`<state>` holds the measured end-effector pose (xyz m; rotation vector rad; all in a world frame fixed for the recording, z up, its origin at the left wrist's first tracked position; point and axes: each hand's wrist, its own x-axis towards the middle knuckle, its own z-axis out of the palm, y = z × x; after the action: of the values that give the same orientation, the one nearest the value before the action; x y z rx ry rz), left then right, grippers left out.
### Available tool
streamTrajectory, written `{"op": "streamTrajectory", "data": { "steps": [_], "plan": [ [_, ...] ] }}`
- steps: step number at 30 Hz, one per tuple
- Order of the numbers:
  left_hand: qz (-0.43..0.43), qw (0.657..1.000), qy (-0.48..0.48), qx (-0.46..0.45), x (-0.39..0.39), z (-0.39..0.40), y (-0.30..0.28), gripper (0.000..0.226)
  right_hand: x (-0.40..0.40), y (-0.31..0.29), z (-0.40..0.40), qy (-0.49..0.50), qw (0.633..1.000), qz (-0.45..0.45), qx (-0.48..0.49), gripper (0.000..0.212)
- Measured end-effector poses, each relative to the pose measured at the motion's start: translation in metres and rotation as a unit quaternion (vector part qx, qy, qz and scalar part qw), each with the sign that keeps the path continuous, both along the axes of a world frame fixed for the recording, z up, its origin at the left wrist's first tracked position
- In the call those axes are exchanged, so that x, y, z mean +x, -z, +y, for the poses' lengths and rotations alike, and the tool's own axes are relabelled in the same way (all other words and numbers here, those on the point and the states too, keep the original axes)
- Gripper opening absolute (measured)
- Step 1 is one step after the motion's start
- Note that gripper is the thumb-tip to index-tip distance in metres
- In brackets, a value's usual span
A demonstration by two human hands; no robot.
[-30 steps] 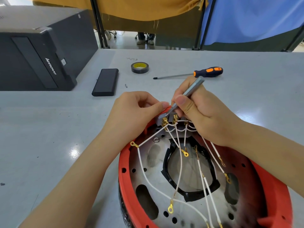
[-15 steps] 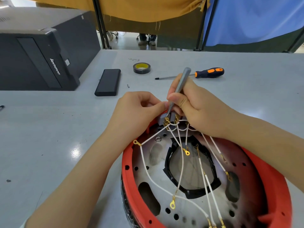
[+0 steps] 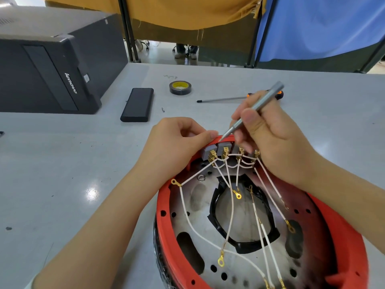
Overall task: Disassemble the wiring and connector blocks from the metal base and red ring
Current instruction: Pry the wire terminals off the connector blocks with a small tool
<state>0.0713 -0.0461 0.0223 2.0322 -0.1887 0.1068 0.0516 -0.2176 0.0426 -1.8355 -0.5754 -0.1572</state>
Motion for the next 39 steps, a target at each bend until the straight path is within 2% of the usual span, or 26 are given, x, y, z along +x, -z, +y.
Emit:
{"op": "streamTrajectory", "data": {
  "steps": [2, 7, 17, 21, 26, 31, 39],
  "plan": [
    [0.001, 1.0, 0.0, 0.0, 0.001, 0.0, 0.0, 0.025, -0.001, 0.008, 0.0, 0.01, 0.999, 0.021, -0.029, 0.015],
    [0.006, 1.0, -0.002, -0.001, 0.001, 0.0, 0.002, 0.024, 0.003, 0.012, -0.002, 0.034, 0.995, 0.006, -0.089, 0.016],
    [0.001, 1.0, 0.0, 0.005, 0.0, 0.0, 0.001, 0.024, 0.004, 0.014, 0.002, 0.032, 0.993, -0.017, -0.113, 0.012],
    [-0.001, 1.0, 0.006, 0.006, 0.0, 0.0, 0.0, 0.023, 0.001, 0.014, 0.005, 0.029, 0.986, -0.053, -0.154, 0.015],
    [0.0, 1.0, 0.009, -0.002, 0.0, 0.0, 0.0, 0.022, 0.0, 0.015, 0.004, 0.026, 0.985, -0.074, -0.156, 0.013],
    [0.0, 1.0, 0.014, -0.003, 0.0, 0.0, 0.002, 0.019, -0.002, 0.014, 0.004, 0.013, 0.968, -0.153, -0.198, 0.015],
    [-0.005, 1.0, 0.018, 0.001, 0.0, 0.0, 0.002, 0.02, 0.001, 0.014, 0.006, 0.016, 0.966, -0.149, -0.21, 0.014]
  ]
}}
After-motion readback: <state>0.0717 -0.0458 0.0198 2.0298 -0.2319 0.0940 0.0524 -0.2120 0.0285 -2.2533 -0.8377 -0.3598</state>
